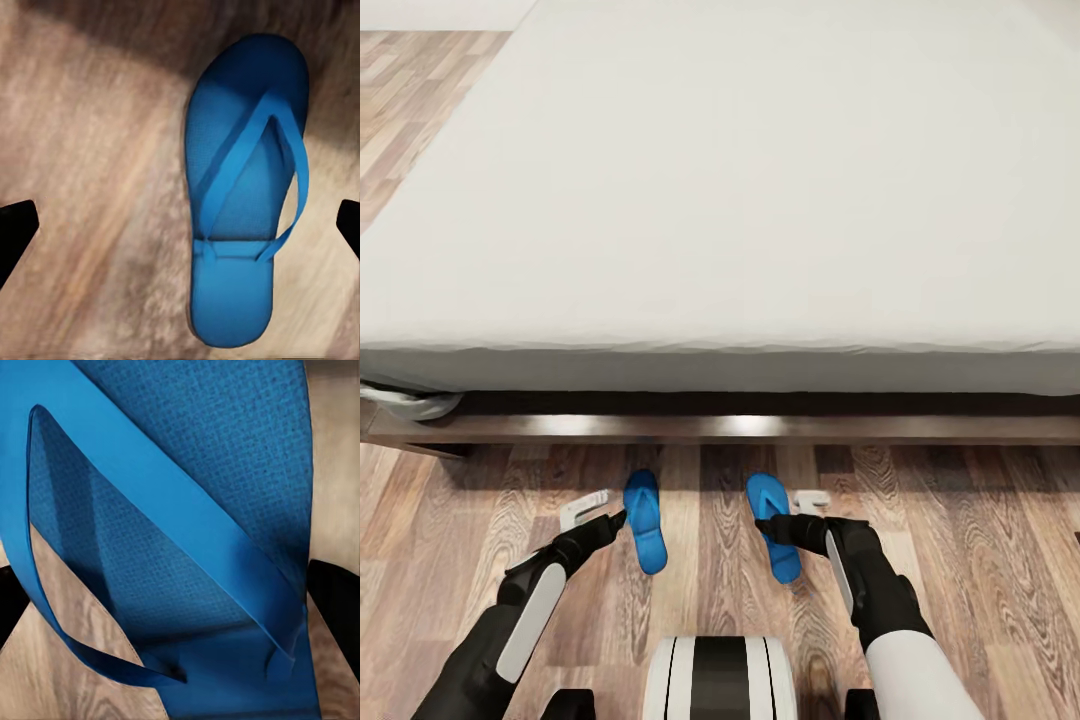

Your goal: In the bedroom, move the book from the bed onto either nightstand, and place the two sandals side by side next to the bed.

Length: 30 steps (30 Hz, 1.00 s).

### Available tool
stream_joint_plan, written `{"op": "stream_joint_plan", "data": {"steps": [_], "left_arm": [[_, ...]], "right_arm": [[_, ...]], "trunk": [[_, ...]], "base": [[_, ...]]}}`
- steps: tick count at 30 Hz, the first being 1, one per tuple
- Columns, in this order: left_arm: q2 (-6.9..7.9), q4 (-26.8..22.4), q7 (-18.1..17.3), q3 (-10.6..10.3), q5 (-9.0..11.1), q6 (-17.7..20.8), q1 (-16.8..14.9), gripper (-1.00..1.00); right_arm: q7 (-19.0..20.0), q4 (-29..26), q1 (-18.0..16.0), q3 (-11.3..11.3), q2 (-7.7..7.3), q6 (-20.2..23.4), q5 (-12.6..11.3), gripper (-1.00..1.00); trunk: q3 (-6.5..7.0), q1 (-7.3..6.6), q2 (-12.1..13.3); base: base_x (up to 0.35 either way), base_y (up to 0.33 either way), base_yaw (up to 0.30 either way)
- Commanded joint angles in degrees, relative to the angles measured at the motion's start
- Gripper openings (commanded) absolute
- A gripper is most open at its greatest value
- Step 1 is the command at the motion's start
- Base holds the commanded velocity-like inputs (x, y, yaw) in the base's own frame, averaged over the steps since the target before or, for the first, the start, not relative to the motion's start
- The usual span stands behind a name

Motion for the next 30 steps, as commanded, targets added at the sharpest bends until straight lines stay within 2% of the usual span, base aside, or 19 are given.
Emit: {"op": "stream_joint_plan", "data": {"steps": [1,4,10,21,30], "left_arm": [[0.06,-0.1,0.55,-0.14,0.62,0.13,-0.01,1.0],[0.16,-1.6,0.51,1.12,0.62,1.03,1.01,1.0],[0.19,-2.61,0.47,2.01,0.63,1.75,1.69,1.0],[-0.08,-3.01,0.28,2.23,0.69,2.07,1.92,1.0],[-0.56,-3.06,0.52,2.08,0.66,2.12,1.61,1.0]], "right_arm": [[0.47,-0.09,-0.03,-0.26,0.07,0.19,0.61,-1.0],[-0.31,-0.04,-0.69,0.41,0.07,-0.41,0.5,-1.0],[-1.23,0.29,-1.18,0.85,0.07,-1.07,0.43,-1.0],[-1.63,0.7,-1.41,1.02,0.07,-1.88,0.3,-1.0],[-1.68,0.8,-1.92,0.87,0.07,-2.03,0.27,-1.0]], "trunk": [[-0.04,-0.01,-0.01],[-0.04,-0.01,-0.01],[-0.04,-0.01,-0.01],[-0.04,-0.01,-0.01],[-0.04,-0.01,-0.01]], "base": [[0.0,0.0,0.177],[0.0,0.0,0.218],[0.0,0.0,0.258],[0.0,0.0,0.269],[0.0,0.0,0.094]]}}
